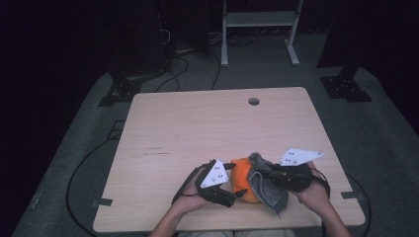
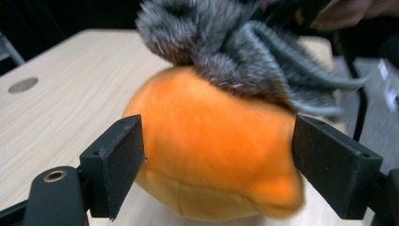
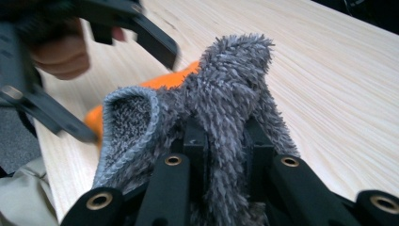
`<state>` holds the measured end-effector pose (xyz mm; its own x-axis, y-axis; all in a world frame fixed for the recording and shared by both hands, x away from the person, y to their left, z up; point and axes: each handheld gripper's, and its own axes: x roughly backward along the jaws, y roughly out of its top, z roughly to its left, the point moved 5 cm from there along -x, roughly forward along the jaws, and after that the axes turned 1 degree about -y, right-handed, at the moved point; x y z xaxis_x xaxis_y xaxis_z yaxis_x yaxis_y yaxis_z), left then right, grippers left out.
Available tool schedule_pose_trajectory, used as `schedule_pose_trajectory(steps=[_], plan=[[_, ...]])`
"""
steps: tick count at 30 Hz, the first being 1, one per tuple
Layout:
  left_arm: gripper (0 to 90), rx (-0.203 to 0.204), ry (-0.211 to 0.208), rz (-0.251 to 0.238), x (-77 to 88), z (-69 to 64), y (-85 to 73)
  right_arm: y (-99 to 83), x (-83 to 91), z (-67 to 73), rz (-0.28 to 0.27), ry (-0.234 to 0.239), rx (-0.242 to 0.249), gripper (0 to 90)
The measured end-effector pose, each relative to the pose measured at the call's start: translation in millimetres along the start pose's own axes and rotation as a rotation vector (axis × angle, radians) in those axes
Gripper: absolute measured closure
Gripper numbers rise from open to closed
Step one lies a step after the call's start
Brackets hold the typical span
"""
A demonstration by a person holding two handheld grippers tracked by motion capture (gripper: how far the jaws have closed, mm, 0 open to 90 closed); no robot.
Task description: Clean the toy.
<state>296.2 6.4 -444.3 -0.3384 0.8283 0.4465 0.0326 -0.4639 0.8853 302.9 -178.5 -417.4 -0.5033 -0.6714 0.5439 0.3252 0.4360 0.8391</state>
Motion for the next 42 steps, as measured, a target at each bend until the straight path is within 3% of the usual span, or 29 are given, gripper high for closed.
schedule_pose_trajectory(steps=[3, 6, 9, 10, 12, 14, 16, 19, 22, 24, 26, 28, 29, 31, 32, 36, 40, 42], plan=[[18.4, 0.02, -0.018, 0.029, -1.7, 0.7, -9.7, 0.2, -5.8, 7.4, 0.004, 0.014, 0.027, 74.8], [19.9, 0.035, -0.024, 0.086, 2.4, 6.6, -16.0, -3.6, -8.0, 4.0, 0.013, 0.02, 0.009, 74.7], [21.1, 0.033, -0.034, 0.111, 4.9, 7.8, -16.5, -16.0, -8.8, -10.8, 0.038, -0.002, -0.055, 74.6], [20.7, 0.033, -0.034, 0.111, 4.9, 7.8, -16.5, -16.0, -8.8, -10.8, 0.038, -0.002, -0.055, 74.6], [17.0, 0.029, -0.031, 0.082, 5.3, 7.9, -11.9, -16.7, -7.5, -11.5, 0.043, -0.021, -0.055, 74.8], [14.0, 0.015, -0.01, 0.015, 5.9, 6.8, -4.8, -15.3, -9.4, -9.0, 0.032, -0.023, -0.04, 74.8], [14.0, 0.001, 0.003, -0.017, 5.9, 4.9, -0.7, -14.5, -10.2, -6.5, 0.024, -0.012, -0.035, 74.7], [15.0, -0.007, 0.007, 0.055, 2.2, 4.8, -8.7, -12.5, -13.1, -1.4, 0.013, -0.011, -0.004, 74.3], [15.7, 0.05, -0.01, 0.113, 3.0, 10.3, -18.9, -16.2, -13.5, -5.8, 0.025, -0.004, -0.026, 74.1], [17.4, 0.069, -0.007, 0.163, 6.3, 14.6, -24.8, -24.2, -14.7, -12.4, 0.055, -0.022, -0.059, 74.2], [17.3, 0.08, -0.011, 0.191, 10.2, 17.0, -28.3, -24.6, -14.1, -12.7, 0.051, -0.027, -0.064, 74.2], [15.9, 0.079, -0.019, 0.184, 11.7, 17.4, -28.0, -17.5, -11.1, -6.0, 0.017, -0.017, -0.045, 74.4], [14.0, 0.075, -0.02, 0.146, 12.4, 17.3, -23.0, -13.5, -10.6, -0.9, 0.001, 0.0, -0.035, 74.3], [12.5, 0.074, -0.015, 0.123, 12.2, 16.7, -19.6, -9.7, -10.6, 4.5, -0.012, 0.013, -0.024, 74.3], [11.1, 0.074, -0.007, 0.095, 10.5, 15.0, -14.7, -4.1, -12.8, 14.4, -0.02, 0.028, 0.011, 74.3], [13.0, 0.05, 0.008, 0.134, 7.3, 14.4, -19.8, -3.4, -18.6, 21.8, -0.009, 0.034, 0.044, 74.2], [15.4, 0.096, 0.001, 0.153, 9.0, 21.2, -28.9, -14.2, -21.9, 9.5, -0.004, 0.038, -0.015, 73.7], [15.5, 0.12, -0.009, 0.162, 10.0, 24.8, -33.6, -30.8, -24.0, -8.1, 0.033, 0.071, -0.101, 73.3]])
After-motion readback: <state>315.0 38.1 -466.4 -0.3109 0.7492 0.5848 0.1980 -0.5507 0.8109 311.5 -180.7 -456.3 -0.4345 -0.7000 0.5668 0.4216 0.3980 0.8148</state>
